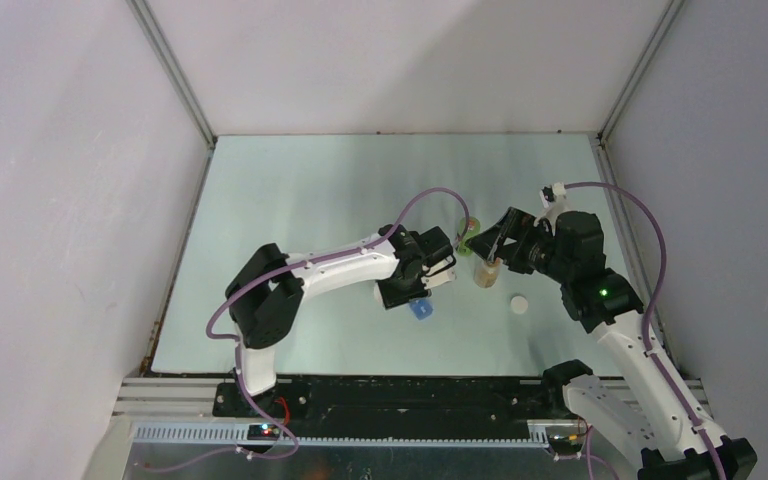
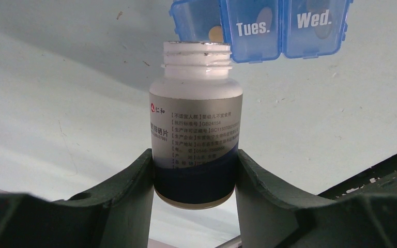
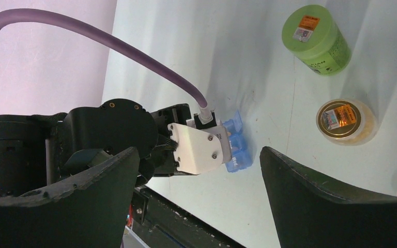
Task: Sort the pills into containers
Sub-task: Pour the pill into the pill container.
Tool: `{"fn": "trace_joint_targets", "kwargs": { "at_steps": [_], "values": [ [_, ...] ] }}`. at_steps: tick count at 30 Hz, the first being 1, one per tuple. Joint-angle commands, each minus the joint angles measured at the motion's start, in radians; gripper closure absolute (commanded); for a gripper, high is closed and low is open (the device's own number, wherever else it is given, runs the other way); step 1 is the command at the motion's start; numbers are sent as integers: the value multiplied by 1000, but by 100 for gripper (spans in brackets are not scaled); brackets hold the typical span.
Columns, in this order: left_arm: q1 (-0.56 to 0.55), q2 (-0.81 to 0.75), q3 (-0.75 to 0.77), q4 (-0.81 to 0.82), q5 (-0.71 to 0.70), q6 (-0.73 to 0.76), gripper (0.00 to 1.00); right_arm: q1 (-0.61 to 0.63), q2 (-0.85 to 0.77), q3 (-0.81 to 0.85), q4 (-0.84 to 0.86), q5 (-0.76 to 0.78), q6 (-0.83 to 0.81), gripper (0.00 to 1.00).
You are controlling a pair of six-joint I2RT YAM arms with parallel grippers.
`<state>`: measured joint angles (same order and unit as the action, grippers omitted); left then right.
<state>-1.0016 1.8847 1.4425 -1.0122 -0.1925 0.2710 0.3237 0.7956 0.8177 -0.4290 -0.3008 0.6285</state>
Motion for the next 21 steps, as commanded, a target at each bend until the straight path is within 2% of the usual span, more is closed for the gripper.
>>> {"fn": "trace_joint_targets", "kwargs": {
  "at_steps": [1,21],
  "values": [
    [-7,-62,27,8,-18,22,100,-5,-16,3,32,-12,8,9],
    [-8,-135,-34,49,-2,22,100,-7,-20,3,28,-10,8,9]
  ]
}}
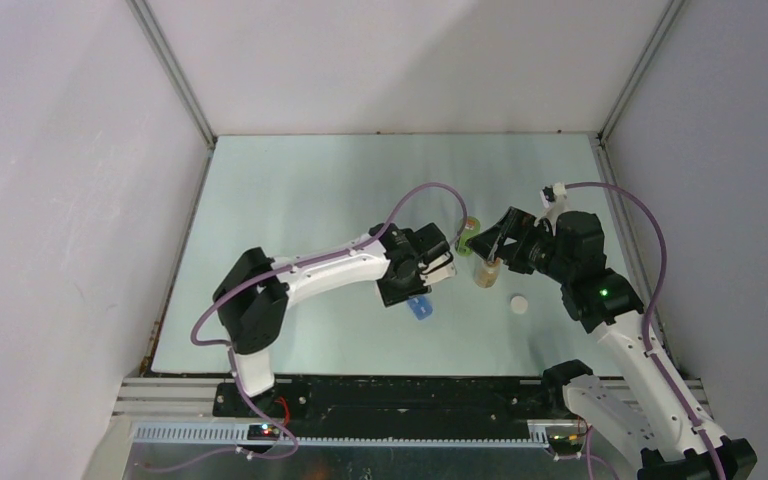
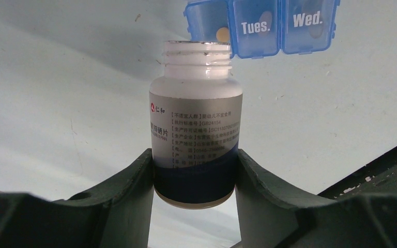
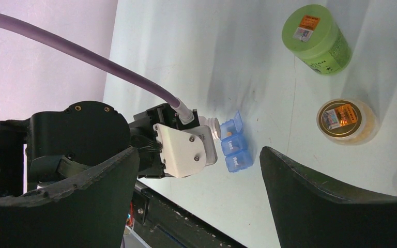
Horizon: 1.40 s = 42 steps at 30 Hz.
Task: Sort the pills into containers
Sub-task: Pour the pill into the pill container.
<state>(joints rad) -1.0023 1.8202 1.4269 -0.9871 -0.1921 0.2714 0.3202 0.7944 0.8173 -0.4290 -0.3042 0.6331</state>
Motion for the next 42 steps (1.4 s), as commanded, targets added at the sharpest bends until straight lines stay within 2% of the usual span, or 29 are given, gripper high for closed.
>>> {"fn": "trace_joint_targets", "kwargs": {
  "at_steps": [1,12,26,42],
  "values": [
    [-6,-76,-21,31,0,22,100,-5,-20,3,27,-6,4,9],
    [-2,-188,-123,132,64,33,100,-15,-18,3,21,-2,3,9],
    [-7,-15,9,20,3,35,100,-24,-15,3,3,5,-10,9],
    [-18,54,55,-42,-36,24,100,-35,-26,-11,10,-10,-8,9]
  ]
}}
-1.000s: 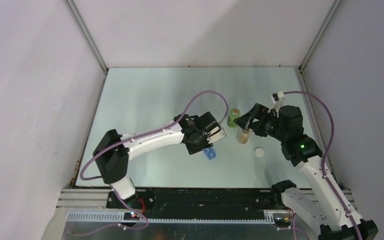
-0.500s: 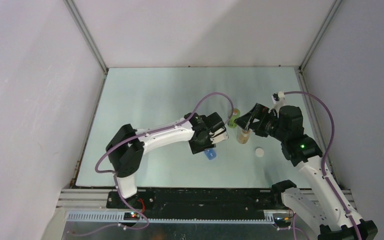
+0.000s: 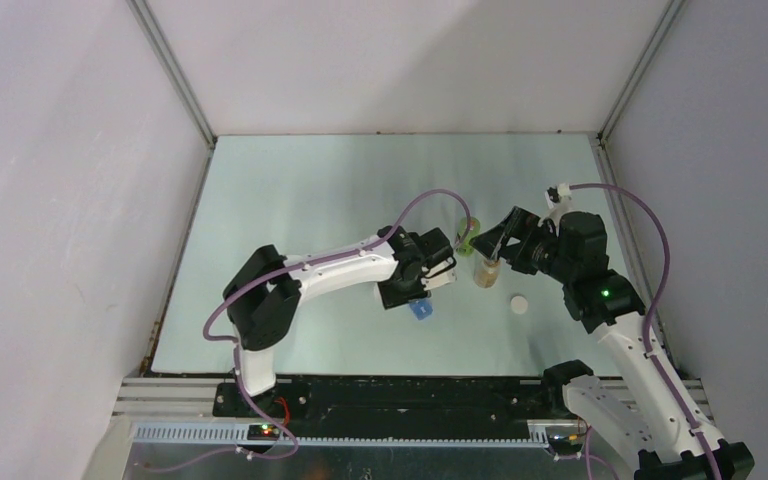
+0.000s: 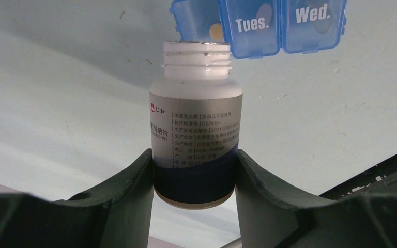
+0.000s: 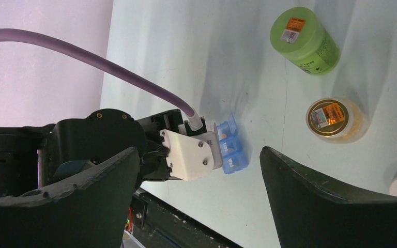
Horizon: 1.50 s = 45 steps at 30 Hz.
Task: Sort the pills into containers
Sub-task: Pour the pill into the pill container.
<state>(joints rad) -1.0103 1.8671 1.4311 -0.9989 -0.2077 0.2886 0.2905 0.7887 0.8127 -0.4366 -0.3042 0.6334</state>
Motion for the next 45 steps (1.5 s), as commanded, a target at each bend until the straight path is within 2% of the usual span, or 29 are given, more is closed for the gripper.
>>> {"fn": "trace_joint_targets", "kwargs": {
  "at_steps": [1,45],
  "values": [
    [-11,10,52,-33,-19,7,100,-6,-20,-7,17,-11,-8,9],
    [-23,86,120,-123,-27,9,100,-13,-34,-11,9,-16,-6,9]
  ]
}}
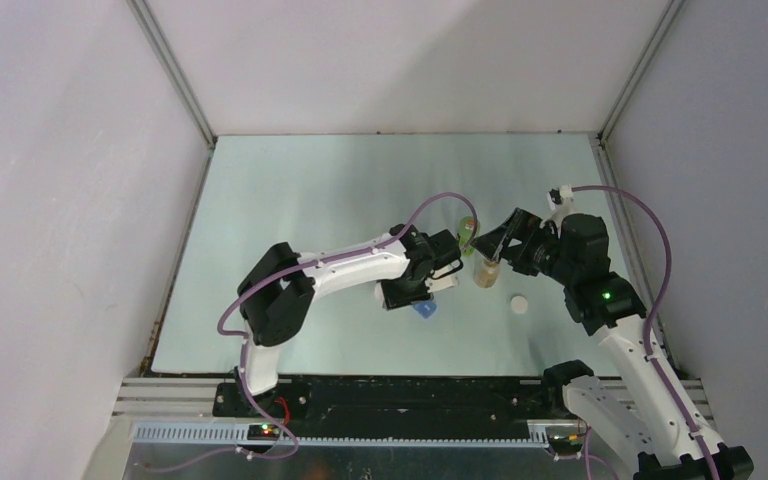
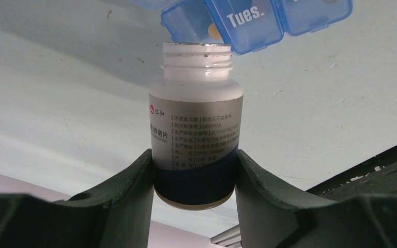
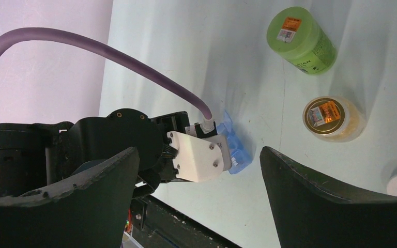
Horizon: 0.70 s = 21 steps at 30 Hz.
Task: Sort the pills into containers
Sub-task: Pour the pill into the pill container.
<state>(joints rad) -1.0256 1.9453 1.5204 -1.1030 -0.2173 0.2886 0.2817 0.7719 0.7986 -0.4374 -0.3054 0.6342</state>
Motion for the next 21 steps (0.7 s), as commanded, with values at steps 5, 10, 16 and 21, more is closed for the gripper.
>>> {"fn": "trace_joint_targets", "kwargs": {
  "at_steps": [5,10,16,21],
  "values": [
    [-9,0,33,-16,-15,10,100,-7,-17,2,10,-17,-5,9],
    [-8,-7,29,-11,-25,10,100,-6,-17,2,12,-19,-4,9],
    [-9,-51,11,35,-39,7,100,-6,-19,2,15,-21,-1,9],
    [-8,-97,-19,75,-47,5,100,-6,-18,2,16,-23,-1,9]
  ]
}}
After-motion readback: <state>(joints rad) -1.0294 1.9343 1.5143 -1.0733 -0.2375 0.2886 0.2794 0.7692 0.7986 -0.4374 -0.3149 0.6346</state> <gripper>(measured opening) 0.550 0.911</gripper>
